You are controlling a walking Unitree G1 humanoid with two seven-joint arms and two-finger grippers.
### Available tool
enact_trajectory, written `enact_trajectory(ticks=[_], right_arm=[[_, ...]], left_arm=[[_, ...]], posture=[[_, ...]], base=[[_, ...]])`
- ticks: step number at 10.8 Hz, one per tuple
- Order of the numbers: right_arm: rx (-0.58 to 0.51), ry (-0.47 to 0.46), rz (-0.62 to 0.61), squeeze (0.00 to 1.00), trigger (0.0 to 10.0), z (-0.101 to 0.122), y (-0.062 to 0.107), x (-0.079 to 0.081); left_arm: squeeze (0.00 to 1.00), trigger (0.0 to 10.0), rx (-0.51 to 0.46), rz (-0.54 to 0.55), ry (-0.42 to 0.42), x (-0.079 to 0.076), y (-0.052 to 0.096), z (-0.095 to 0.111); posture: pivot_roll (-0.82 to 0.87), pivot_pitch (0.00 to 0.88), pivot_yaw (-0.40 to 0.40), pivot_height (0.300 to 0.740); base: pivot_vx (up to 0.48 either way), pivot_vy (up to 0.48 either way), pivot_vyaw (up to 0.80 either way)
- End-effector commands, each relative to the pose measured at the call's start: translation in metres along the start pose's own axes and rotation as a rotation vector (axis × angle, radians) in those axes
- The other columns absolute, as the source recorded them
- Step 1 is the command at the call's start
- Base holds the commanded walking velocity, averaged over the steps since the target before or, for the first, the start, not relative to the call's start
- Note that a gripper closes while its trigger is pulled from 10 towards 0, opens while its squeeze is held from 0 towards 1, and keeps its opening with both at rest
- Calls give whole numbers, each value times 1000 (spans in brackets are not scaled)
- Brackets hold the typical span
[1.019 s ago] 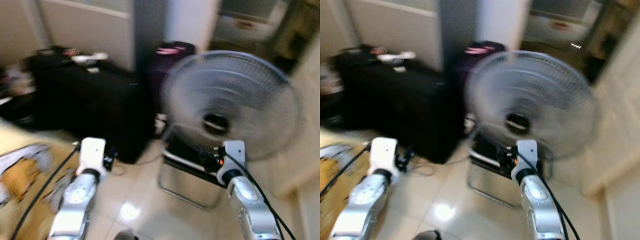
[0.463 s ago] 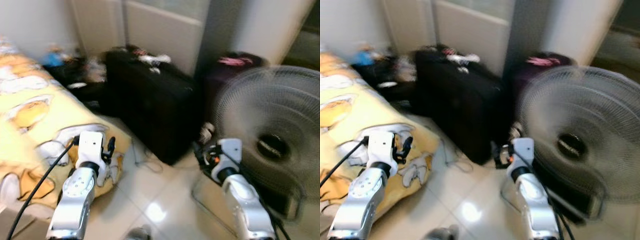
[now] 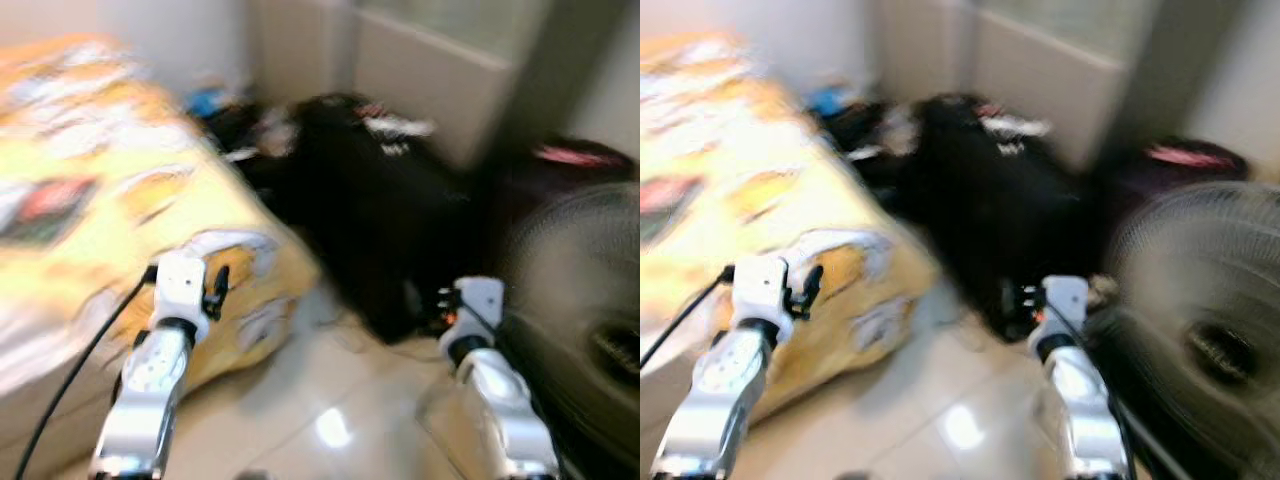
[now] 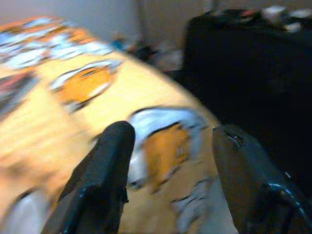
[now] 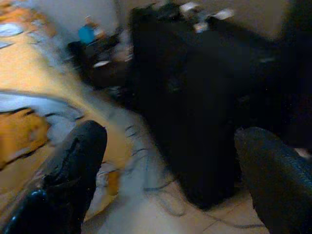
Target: Clean up the room
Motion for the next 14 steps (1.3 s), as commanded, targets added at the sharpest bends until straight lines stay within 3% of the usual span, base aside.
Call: enact_trajectory(ticks=[1, 4, 5, 7, 8, 10, 11, 13, 14], right_arm=[[-6, -6, 13, 1000, 10000, 2, 1, 3], [-27, -16, -76, 1000, 10000, 4, 4, -10], [-27, 8, -85, 0, 10000, 3, 6, -11], [-68, 25, -153, 0, 10000, 8, 10, -25], [-46, -30, -173, 0, 10000, 6, 13, -32], [-43, -110, -161, 0, 10000, 7, 12, -31], [-36, -44, -146, 0, 10000, 7, 11, -29], [-13, -199, -150, 0, 10000, 6, 9, -27], [-25, -167, -166, 0, 10000, 10, 8, -29]], left_arm=[[0, 10000, 10, -20, -5, -2, -1, -1], [0, 10000, -1, -54, -43, -8, -6, 2], [0, 10000, -2, -62, -48, -9, -8, 3], [0, 10000, -4, -71, -60, -10, -12, 6], [0, 10000, -5, -76, -62, -11, -14, 7], [0, 10000, 3, -77, -53, -13, -15, 6], [0, 10000, 4, -77, -51, -13, -16, 6], [0, 10000, 0, -63, -45, -10, -19, 7], [0, 10000, 1, -60, -44, -9, -18, 7]], posture=[[24, 0, -23, 740], [-18, 0, 13, 740], [-25, 0, 19, 740], [-42, 0, 36, 740], [-45, 0, 36, 740], [-50, 0, 35, 740], [-47, 0, 33, 740], [-32, 0, 18, 740], [-32, 0, 18, 740]], base=[[0, 0, 800], [0, 0, 267], [0, 296, 0], [0, 300, 0], [0, 300, 0], [0, 296, 0], [0, 296, 0], [0, 296, 0], [0, 296, 0]])
Point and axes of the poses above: a point about 5 cm out from each wrist's last joint towards the gripper, its own y axis pointing back from the gripper into the wrist, its own z axis along the axis of the wrist's last joint, x = y × z, the point moved 5 cm from there along -y, pointing out of the wrist towards the gripper, and after that the axes turned 11 degrees about -y, right-handed, at the moved point
